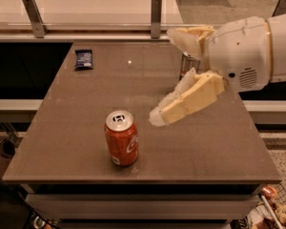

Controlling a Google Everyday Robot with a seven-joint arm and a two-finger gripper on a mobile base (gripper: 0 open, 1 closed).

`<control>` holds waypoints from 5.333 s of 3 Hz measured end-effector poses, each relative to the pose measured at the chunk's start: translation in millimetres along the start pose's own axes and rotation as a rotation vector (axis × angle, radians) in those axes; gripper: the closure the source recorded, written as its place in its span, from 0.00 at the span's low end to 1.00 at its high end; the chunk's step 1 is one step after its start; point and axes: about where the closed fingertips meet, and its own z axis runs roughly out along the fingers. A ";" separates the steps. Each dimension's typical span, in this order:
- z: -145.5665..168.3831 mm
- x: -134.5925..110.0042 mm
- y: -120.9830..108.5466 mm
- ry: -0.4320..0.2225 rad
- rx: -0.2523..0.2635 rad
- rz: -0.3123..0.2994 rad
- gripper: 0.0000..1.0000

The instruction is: Move coke can near rxbar blueberry

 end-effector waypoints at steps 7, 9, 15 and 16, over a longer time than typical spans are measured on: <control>105.7 101.0 17.8 -0.227 -0.002 0.186 0.00; 115.5 89.2 43.6 -0.223 0.008 0.156 0.27; 104.9 63.8 5.0 -0.214 0.055 0.126 1.00; 92.9 44.4 -55.8 -0.214 0.134 0.125 1.00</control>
Offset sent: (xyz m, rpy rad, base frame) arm 0.0212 0.0008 -0.0926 0.1814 0.1584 -0.0509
